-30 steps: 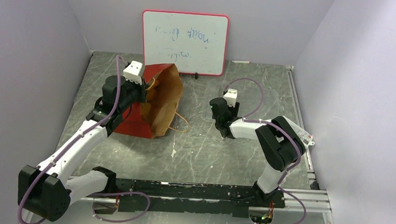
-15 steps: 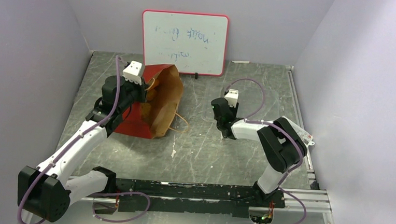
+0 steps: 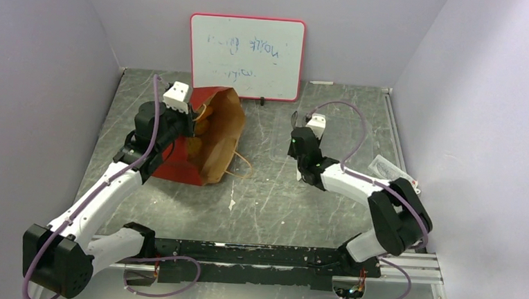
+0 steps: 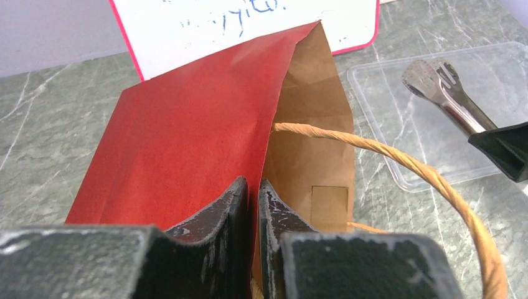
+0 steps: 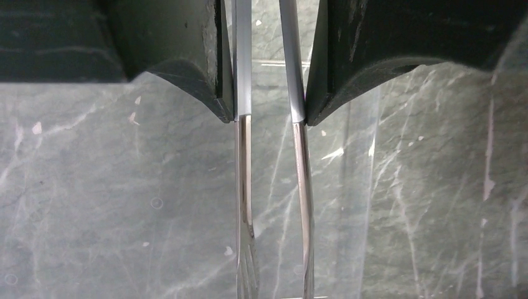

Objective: Take the fake bread out of the paper bag
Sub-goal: Pick up the clamp at the center of the board, then pick up the fake bread from the paper bag.

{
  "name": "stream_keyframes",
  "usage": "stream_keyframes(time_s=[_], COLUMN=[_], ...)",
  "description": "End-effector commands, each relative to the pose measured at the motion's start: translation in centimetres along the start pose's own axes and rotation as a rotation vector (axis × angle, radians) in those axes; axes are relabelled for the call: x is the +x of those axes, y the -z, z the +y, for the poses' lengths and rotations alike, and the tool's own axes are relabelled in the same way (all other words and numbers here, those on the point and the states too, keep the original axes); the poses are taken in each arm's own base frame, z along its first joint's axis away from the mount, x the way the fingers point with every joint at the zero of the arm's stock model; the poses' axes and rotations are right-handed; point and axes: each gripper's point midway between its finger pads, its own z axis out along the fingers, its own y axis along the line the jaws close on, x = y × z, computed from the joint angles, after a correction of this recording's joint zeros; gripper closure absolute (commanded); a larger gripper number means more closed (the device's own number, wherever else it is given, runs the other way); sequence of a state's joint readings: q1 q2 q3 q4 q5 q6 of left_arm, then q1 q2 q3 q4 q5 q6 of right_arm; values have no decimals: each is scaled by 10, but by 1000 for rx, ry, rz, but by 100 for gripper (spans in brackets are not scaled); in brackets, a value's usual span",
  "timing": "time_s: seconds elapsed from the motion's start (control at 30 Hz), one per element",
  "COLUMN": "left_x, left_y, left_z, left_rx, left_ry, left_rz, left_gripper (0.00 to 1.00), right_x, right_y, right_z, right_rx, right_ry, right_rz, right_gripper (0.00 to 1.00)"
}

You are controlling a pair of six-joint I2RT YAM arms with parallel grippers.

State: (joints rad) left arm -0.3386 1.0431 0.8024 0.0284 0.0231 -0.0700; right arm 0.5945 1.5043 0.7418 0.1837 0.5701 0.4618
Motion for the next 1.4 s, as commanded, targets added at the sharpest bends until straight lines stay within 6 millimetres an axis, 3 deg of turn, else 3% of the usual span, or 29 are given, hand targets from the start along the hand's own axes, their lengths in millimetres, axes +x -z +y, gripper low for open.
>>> stream_keyframes(time_s=[0.0, 0.3, 0.8, 1.13, 1.37], left_x=[-13, -16, -7, -4, -1], left_y=[6, 8, 8, 10, 10], left_z=[-4, -6, -6, -8, -9], left_rx=[17, 30, 37, 46, 55], left_ry=[-8, -20, -30, -34, -35], left_rz=[-53, -61, -46, -41, -41], left_gripper=[93, 93, 93, 93, 93], right_x=[-5, -28, -41, -38, -25], right_y=[17, 60, 130, 167, 189], right_z=[-1, 13, 53, 81, 121], right_rx=[-41, -198, -525, -710, -820], right_ry=[-28, -71, -159, -221, -223], right_rz=[15, 43, 117, 194, 252], right_gripper=[57, 57, 57, 58, 58])
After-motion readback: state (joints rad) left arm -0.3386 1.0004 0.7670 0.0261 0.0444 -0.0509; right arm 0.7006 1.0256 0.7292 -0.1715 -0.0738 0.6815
